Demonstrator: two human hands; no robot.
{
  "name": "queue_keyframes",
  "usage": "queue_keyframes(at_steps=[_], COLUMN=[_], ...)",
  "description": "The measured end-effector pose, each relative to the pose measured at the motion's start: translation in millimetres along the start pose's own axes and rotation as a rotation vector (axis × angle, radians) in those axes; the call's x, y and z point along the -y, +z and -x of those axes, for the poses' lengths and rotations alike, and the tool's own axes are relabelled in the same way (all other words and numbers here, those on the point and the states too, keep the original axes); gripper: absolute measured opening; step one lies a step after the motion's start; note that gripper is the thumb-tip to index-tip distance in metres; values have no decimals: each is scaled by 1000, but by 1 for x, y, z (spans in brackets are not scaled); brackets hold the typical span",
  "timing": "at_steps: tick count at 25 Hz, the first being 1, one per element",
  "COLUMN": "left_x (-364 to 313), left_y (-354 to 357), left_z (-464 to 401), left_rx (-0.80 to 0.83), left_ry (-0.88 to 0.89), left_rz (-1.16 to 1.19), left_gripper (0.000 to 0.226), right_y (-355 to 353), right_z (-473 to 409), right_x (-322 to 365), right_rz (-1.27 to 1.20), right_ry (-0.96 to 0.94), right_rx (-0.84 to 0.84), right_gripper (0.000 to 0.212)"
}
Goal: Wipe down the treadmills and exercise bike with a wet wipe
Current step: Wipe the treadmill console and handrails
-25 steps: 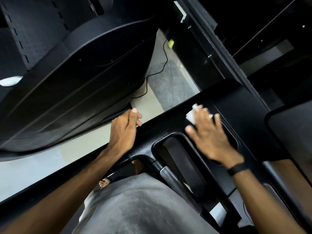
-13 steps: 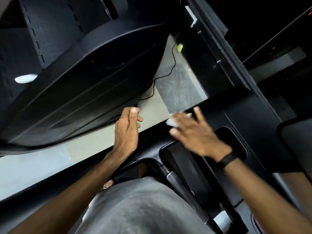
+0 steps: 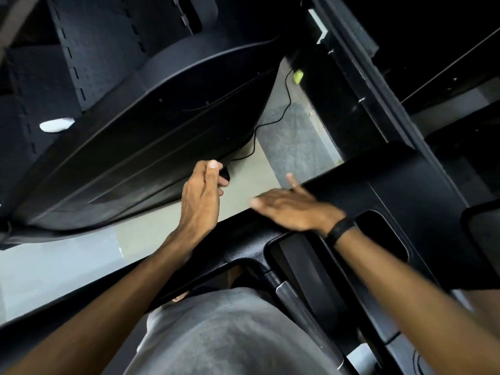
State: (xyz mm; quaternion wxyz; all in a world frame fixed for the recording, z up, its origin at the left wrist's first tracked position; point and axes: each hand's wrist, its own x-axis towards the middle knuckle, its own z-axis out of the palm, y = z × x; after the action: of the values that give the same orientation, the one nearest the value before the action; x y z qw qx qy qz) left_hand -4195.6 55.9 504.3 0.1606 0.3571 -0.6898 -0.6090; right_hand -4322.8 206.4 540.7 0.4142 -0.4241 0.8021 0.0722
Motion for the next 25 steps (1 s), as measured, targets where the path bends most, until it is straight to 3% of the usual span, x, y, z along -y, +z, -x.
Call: queue_keyframes(at_steps=[3, 6, 8, 12, 13, 15, 18, 21, 23, 25], left_x=[5, 6, 3, 0, 0, 0, 4, 11, 13, 13], left_y=[-7, -7, -3, 0, -2, -8, -17, -18, -15, -11], left_z=[-1, 1, 2, -1, -3, -6, -9, -7, -5, -4], left_rx=[-11, -27, -21, 9, 9, 2, -21, -39, -38, -27], left_ry=[-25, -40, -40, -26, -22, -11, -13, -38, -51, -50], left_rz=[1, 13, 22, -4, -3, -12, -8, 8, 11, 12], left_gripper=[40, 41, 43, 45, 45, 46, 47, 45, 42, 40], right_y=[-35, -48, -40, 32, 42, 12, -42, -57, -29, -5], right_z=[11, -6, -26, -85, -89, -63, -13, 2, -21, -30], right_x=[-77, -80, -50, 41, 47, 24, -40, -51, -18, 35], right_rz=[-39, -50, -14, -71, -16, -62, -114, 46, 112, 140], right_ry=[324, 458, 414, 84, 14, 40, 279, 458, 379, 150], right_rx=[-37, 128, 203, 299, 295, 305, 189, 200, 205, 160], right_gripper=[85, 101, 110, 69, 68, 76, 84, 89, 94, 95])
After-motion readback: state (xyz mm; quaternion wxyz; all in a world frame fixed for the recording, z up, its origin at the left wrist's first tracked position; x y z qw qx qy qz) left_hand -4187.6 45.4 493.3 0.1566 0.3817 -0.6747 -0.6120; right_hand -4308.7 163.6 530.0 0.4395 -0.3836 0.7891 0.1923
